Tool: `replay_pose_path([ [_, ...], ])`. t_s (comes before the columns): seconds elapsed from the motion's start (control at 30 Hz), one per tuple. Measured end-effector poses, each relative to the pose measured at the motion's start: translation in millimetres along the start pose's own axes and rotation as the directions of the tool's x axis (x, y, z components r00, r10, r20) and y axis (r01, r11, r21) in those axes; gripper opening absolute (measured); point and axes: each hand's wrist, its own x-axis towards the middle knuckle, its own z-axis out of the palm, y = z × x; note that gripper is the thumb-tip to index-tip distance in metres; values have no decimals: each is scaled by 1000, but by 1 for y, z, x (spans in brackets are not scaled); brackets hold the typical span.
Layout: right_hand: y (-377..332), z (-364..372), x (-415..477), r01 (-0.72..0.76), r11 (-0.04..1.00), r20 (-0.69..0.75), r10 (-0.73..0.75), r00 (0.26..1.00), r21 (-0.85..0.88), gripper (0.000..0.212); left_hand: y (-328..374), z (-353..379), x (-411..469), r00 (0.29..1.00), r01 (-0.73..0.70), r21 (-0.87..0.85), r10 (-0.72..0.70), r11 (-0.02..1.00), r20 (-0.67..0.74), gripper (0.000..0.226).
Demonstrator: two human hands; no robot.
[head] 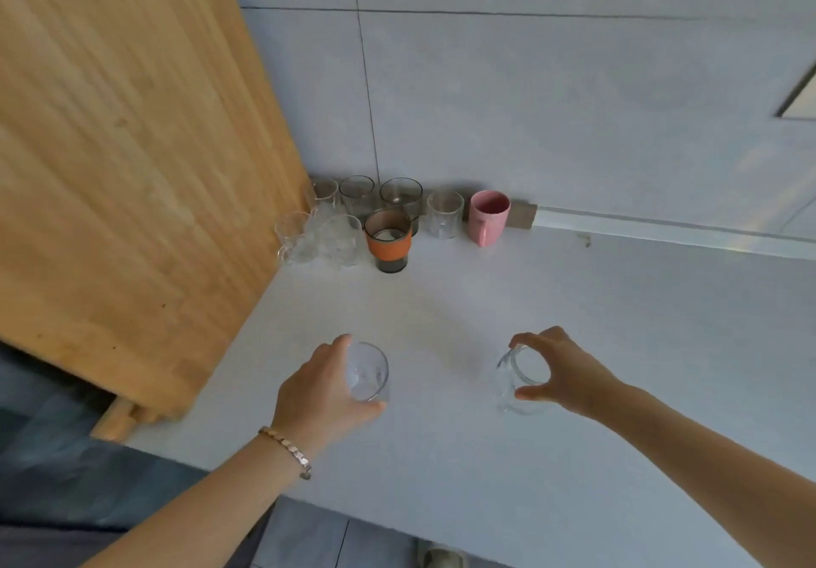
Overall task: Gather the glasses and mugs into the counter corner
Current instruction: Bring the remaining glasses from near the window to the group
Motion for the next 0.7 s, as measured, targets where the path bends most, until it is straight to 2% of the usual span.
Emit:
replay_pose_path([
  [0.3,-59,-28,180,94,990,38,-90,995,-101,67,-17,-17,107,999,21,106,-26,994,45,82],
  [0.5,-81,-39,241,54,987,33,-49,998,-154,75,-27,-12,152,995,20,141,-33,990,90,77],
  [0.57,-86,-38,239,13,994,-9,-14,1000,-112,82,-29,-8,161,993,8,160,-26,987,113,75],
  [0.7,-93,-17,198,-87,996,-240,84,967,-2,80,-27,0,171,989,-16,183,-11,983,149,76],
])
